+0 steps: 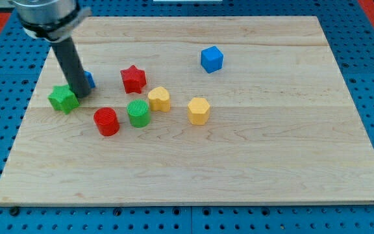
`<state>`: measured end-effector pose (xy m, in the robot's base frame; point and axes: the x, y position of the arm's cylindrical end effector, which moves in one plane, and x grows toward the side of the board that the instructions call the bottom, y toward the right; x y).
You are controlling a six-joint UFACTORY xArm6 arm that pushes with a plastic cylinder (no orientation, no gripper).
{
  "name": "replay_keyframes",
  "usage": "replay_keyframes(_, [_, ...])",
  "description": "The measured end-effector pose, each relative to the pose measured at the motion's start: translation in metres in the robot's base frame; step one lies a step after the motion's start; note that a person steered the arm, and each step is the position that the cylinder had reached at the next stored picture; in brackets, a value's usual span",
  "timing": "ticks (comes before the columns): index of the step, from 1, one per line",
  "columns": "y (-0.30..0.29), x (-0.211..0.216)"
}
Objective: Move the green star to the bottom left of the red star
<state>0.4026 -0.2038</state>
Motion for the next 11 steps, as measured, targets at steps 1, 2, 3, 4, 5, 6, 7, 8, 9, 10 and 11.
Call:
replay_keyframes(1, [0.0,-0.034])
replay_keyframes(2, [0.003,-0.066])
replay_keyframes(3, [-0.031,-0.073])
replay_keyframes(4, [-0.069,-0.025])
replay_keyframes(5, [-0.084,0.029])
replay_keyframes(6, [-0.087,0.019])
replay_keyframes(7, [-0.038,0.006])
replay_keyframes(8, [-0.003,0.002])
replay_keyframes(9, [0.016,0.021])
replay_keyframes(10, [-0.022,0.028])
replay_keyframes(11, [-0.014,0.065])
